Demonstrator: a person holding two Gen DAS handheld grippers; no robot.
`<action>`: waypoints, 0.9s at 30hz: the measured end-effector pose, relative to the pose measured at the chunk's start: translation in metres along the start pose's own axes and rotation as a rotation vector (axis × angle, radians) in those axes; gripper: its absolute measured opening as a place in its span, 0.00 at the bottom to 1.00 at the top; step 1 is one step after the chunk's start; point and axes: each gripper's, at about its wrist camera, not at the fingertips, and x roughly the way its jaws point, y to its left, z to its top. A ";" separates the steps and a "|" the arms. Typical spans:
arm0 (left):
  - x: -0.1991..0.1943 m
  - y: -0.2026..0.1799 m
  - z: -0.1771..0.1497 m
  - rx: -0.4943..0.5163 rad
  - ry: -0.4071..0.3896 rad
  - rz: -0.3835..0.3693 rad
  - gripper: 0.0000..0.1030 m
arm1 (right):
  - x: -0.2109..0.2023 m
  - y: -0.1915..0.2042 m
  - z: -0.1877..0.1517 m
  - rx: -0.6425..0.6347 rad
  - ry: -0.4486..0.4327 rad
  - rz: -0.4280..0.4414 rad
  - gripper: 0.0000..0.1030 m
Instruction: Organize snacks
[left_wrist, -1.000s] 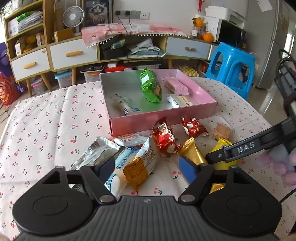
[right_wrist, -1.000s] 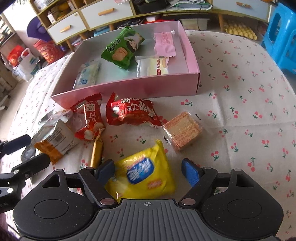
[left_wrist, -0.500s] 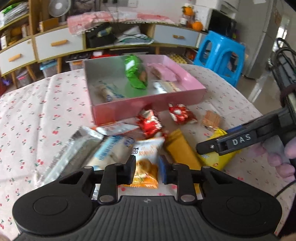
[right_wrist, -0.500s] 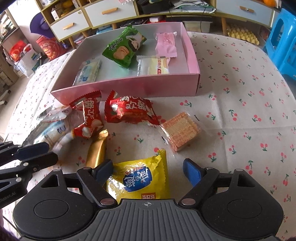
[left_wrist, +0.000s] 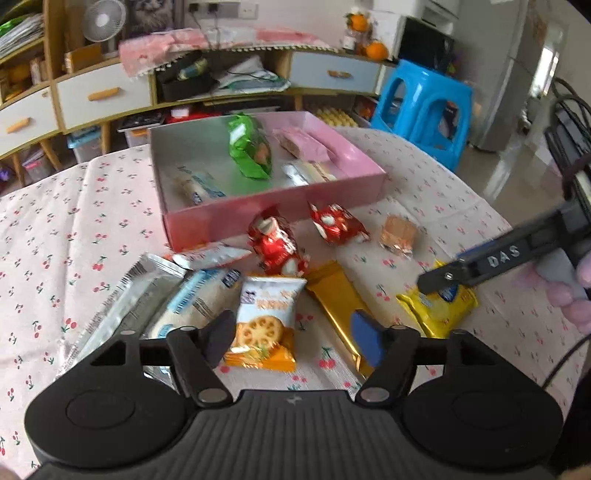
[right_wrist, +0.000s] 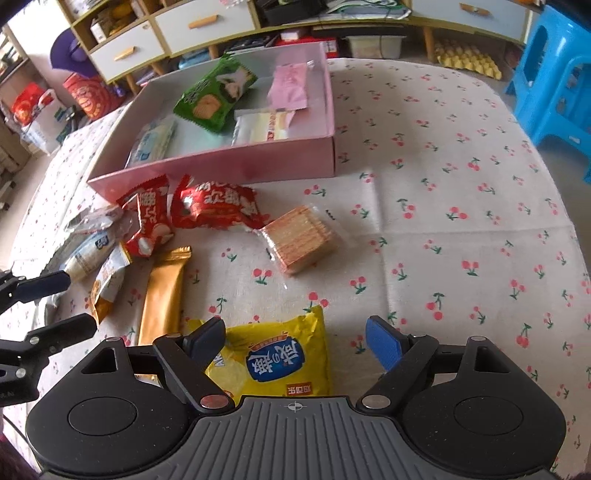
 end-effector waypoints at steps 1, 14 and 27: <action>0.002 0.002 0.000 -0.015 0.006 0.002 0.64 | 0.000 -0.001 0.001 0.010 0.000 0.004 0.83; 0.028 0.021 0.000 -0.169 0.099 0.058 0.40 | 0.000 -0.003 0.012 -0.069 -0.071 0.179 0.50; 0.013 0.012 -0.014 -0.126 0.140 0.049 0.34 | -0.008 -0.025 -0.018 -0.158 0.049 0.311 0.44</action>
